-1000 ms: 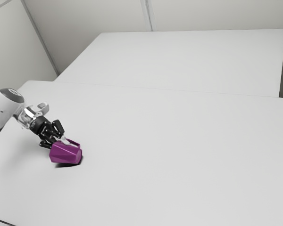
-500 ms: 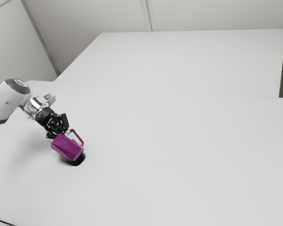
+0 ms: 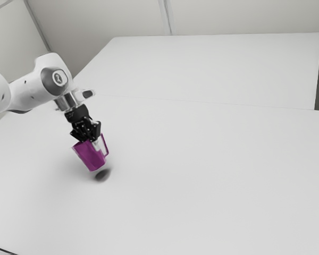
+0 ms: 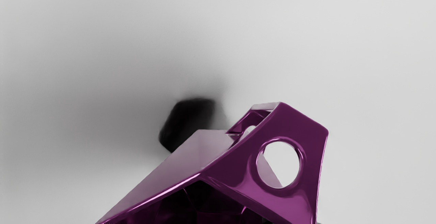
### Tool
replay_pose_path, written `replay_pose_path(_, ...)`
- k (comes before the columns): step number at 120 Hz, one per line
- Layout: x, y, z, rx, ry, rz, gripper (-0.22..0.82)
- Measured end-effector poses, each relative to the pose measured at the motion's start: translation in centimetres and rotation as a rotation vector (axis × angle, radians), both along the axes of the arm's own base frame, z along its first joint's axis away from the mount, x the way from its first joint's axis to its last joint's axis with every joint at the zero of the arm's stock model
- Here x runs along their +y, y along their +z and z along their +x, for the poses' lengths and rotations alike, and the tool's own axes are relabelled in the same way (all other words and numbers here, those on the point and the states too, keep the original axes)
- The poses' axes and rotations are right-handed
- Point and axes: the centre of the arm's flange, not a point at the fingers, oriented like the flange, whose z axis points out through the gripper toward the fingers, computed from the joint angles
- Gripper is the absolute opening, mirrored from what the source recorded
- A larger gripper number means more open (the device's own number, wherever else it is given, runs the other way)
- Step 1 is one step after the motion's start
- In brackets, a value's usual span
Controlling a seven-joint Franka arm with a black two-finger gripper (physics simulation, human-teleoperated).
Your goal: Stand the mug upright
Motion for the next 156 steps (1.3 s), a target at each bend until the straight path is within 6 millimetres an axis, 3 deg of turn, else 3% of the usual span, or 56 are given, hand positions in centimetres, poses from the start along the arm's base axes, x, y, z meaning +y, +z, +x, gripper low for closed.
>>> replay_pose_path(38,-4.9,-0.5,1.2,-0.124,-0.06,0.167,-0.18)
replay_pose_path(78,-7.7,-1.6,2.4,-0.184,-0.053,0.252,-0.18)
replay_pose_path(104,-8.1,-3.1,2.9,-0.173,-0.015,0.264,-0.18)
replay_pose_path(131,-8.7,-2.1,2.9,-0.189,-0.007,0.279,0.27)
replay_pose_path(145,-8.8,-0.3,2.7,-0.206,-0.001,0.287,0.41)
replay_pose_path(156,-10.2,1.6,2.4,-0.236,-0.025,0.296,0.48)
